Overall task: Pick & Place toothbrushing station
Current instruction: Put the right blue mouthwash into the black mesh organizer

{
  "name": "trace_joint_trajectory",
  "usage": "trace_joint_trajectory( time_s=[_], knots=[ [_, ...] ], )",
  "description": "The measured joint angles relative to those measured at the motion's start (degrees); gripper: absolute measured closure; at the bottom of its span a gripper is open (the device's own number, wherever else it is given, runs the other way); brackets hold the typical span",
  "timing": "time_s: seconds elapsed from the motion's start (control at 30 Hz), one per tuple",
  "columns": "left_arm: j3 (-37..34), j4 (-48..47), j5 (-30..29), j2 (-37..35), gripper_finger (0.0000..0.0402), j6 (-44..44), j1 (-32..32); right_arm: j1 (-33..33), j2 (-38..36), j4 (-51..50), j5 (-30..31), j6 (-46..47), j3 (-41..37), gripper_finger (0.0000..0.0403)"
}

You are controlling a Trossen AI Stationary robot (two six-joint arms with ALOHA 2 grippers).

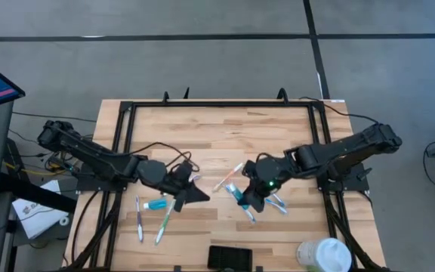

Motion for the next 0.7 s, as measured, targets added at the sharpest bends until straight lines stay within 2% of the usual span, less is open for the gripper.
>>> trace_joint_trajectory(
  time_s=[0.1, 0.27, 0.37, 0.5, 0.7],
  knots=[
    [-0.04, -0.37, 5.04, 0.05, 0.0401, -6.97, 0.65, 2.35, 0.85, -0.50, 4.07, -3.92, 0.00, 0.0272],
    [-0.04, -0.38, 6.56, 0.04, 0.0394, -18.67, 1.18, 5.58, 3.26, -4.23, 8.68, -6.97, -0.01, 0.0272],
    [-0.05, -0.15, 10.15, 1.07, 0.0383, -20.79, 2.14, 6.90, 5.71, -5.69, 11.10, -7.16, 0.04, 0.0272],
    [-0.11, -0.04, 11.51, 3.18, 0.0349, -17.83, 1.97, 8.34, 8.41, -5.69, 10.98, -6.72, 0.00, 0.0272],
    [-0.10, 2.39, 12.62, 5.71, 0.0277, -2.99, 2.02, 10.48, 9.35, -2.27, 8.01, -5.25, 0.00, 0.0272]
  ],
)
